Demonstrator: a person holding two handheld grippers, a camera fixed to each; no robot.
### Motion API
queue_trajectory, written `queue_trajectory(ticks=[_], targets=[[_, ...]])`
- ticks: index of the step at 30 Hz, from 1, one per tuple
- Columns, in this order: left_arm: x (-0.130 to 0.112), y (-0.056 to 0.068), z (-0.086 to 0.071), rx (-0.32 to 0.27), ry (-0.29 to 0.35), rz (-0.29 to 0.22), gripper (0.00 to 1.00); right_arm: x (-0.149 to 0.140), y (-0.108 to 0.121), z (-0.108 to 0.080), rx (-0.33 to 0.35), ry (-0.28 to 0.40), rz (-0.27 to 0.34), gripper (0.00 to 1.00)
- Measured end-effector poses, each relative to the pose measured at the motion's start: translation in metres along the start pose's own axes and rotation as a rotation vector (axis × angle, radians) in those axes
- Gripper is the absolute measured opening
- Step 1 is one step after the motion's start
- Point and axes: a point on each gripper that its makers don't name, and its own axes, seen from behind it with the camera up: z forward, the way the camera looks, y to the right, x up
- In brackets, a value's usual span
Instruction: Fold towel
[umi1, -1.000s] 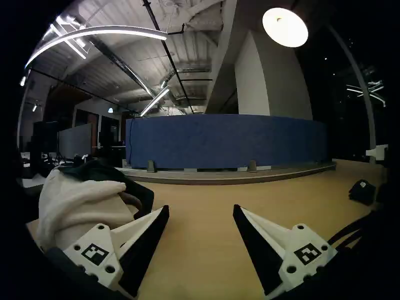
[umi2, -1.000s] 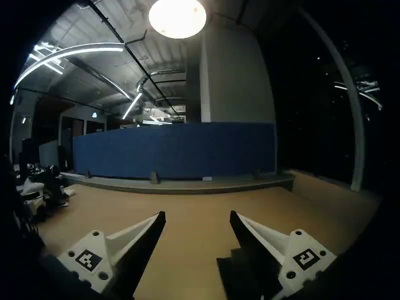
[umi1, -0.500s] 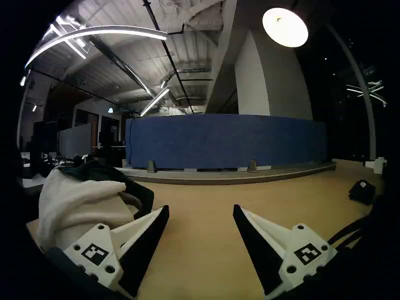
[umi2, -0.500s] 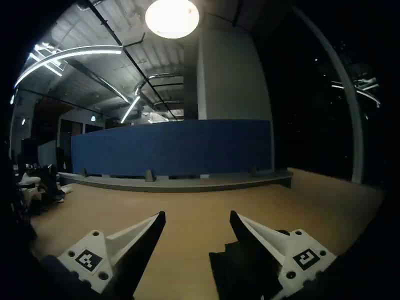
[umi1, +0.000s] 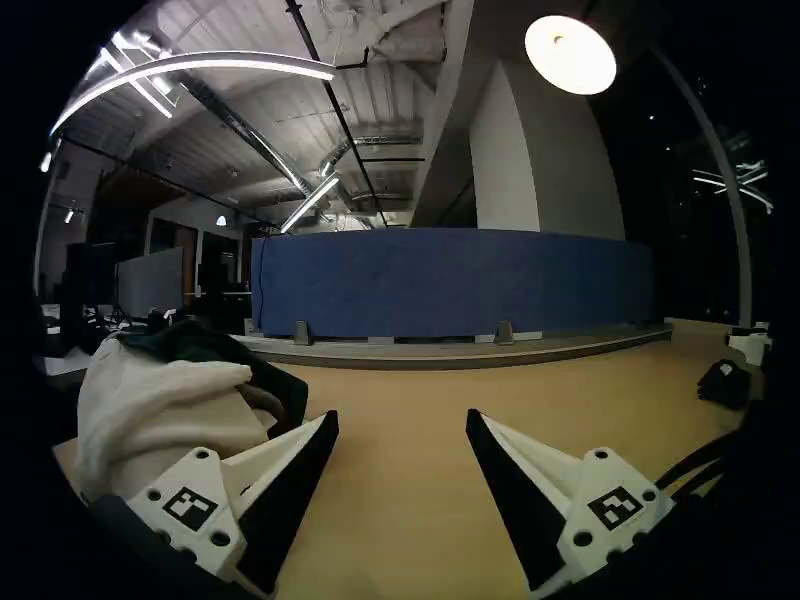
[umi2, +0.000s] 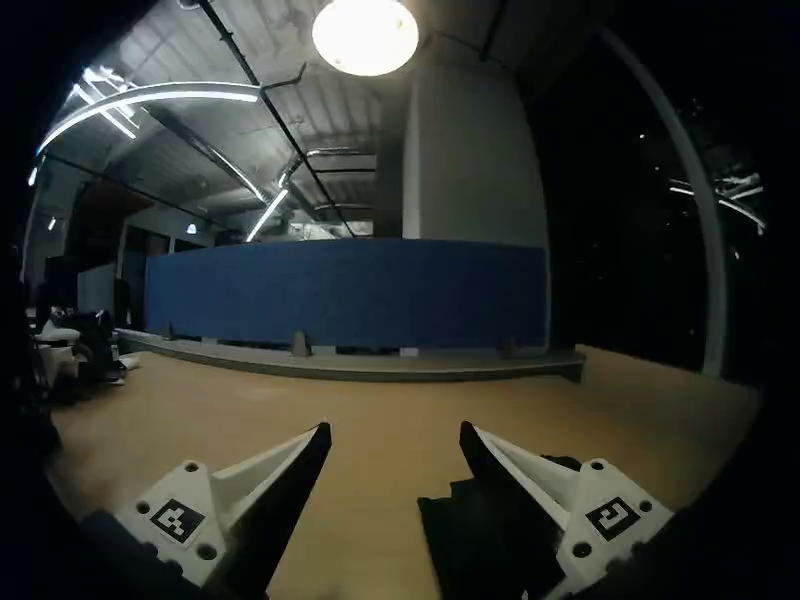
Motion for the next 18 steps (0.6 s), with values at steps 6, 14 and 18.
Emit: queue_trajectory(ticks=[6,14,18], targets=[[0.0002,0.0,-0.0001,0.0,0.0,0.0,0.95,-0.0012,0.0012,0.0008,-0.005,0.002,0.012,1.0],[0.0002,-0.0002,-0.0003,0.0,0.0,0.0,0.95,-0.0008,0.0002,0.0013,0.001,0.001,0.013,1.0],[0.0002,-0.0003,-0.0006,0.0,0.0,0.0,0.95,-0.0007,0.0003,0.0014,0.001,0.001,0.013,1.0]])
